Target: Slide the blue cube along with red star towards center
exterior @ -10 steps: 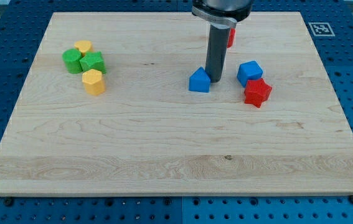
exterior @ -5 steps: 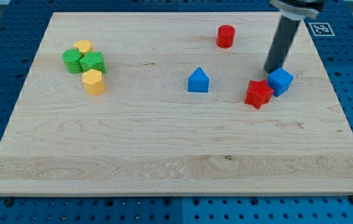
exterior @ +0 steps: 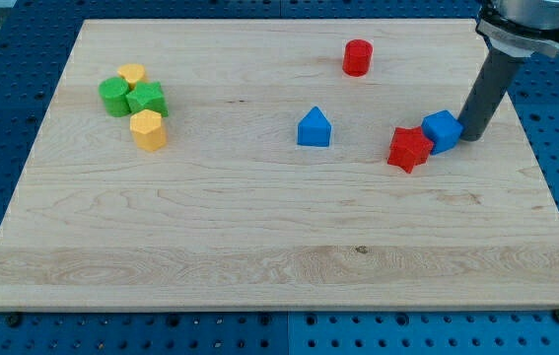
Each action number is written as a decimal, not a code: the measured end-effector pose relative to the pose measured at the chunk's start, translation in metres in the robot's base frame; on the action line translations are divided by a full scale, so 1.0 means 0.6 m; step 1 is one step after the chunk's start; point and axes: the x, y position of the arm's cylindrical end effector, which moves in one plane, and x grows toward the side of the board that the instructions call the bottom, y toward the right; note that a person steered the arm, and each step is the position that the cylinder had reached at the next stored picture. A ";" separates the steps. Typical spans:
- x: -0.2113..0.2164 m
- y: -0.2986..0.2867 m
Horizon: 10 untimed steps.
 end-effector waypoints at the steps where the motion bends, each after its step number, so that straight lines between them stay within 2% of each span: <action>1: 0.005 -0.020; 2: 0.006 -0.036; 4: 0.081 -0.079; 6: 0.082 -0.092; 8: 0.082 -0.026; 9: 0.067 -0.029; 10: 0.023 -0.044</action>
